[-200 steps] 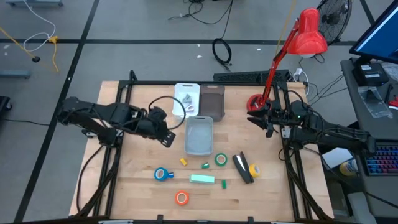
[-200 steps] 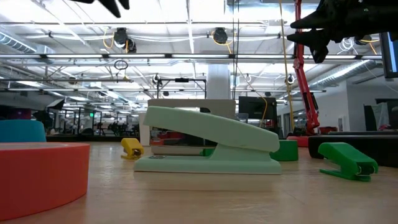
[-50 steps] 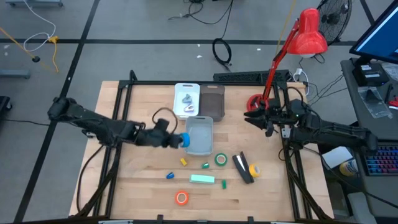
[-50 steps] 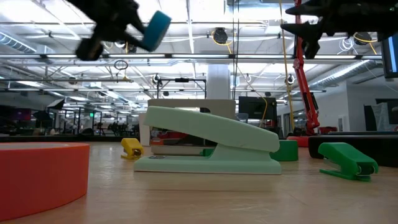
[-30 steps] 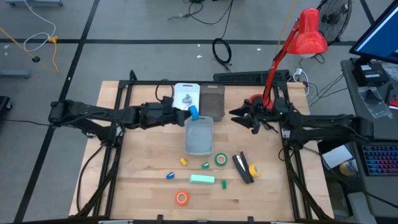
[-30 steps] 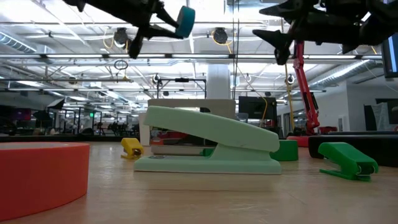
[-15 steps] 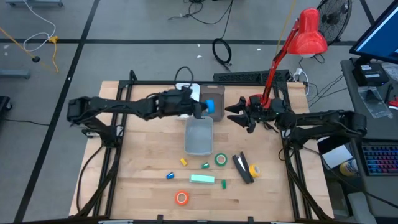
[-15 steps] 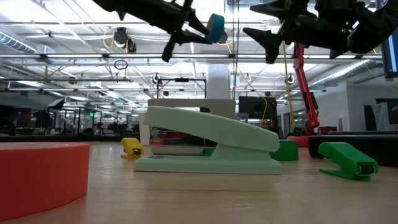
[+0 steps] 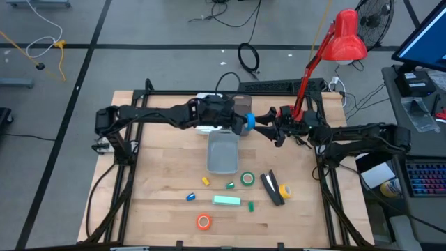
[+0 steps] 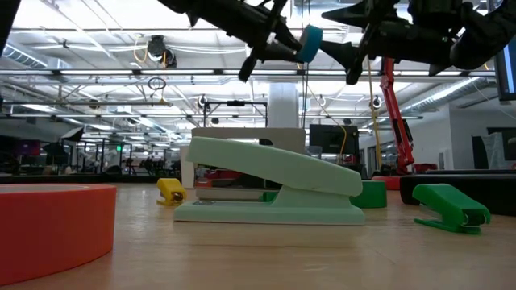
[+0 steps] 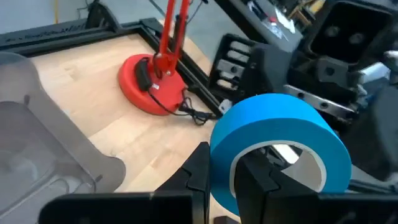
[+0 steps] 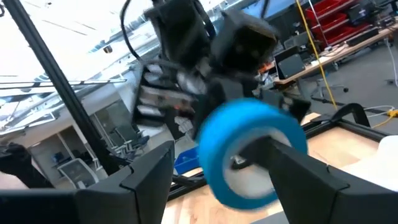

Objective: Pick and place Stapler, Stapler remover, tape
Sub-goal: Put the blue tape into the black bin

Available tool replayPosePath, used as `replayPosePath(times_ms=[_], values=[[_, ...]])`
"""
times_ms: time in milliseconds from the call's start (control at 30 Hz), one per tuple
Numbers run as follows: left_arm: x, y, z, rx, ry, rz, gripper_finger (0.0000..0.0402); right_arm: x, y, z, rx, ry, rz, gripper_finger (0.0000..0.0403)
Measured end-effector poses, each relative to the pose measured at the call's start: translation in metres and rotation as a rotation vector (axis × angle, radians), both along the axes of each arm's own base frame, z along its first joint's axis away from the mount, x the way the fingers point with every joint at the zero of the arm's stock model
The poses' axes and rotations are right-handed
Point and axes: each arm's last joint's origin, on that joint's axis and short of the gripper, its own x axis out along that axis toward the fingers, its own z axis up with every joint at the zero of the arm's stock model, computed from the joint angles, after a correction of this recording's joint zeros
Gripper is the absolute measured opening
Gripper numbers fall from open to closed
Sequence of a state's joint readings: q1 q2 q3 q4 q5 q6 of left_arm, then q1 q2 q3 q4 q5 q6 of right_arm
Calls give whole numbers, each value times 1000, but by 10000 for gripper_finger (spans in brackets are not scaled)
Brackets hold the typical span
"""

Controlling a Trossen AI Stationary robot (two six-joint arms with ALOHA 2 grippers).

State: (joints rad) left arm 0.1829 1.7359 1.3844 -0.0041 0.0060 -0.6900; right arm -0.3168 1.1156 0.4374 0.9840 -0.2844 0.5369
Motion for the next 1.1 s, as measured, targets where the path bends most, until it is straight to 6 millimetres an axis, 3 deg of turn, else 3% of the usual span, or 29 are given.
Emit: replayPosePath(times_ms=[333,733,1100], values=[[3,-1,5,23,8,-10,41,0,-1,0,6,0,-19,241],[4,0,4,32,4,-6,41,0,0,0,26,1,13,170],[4,0,4,37,3,1,41,0,0,1,46,-7,18,160]])
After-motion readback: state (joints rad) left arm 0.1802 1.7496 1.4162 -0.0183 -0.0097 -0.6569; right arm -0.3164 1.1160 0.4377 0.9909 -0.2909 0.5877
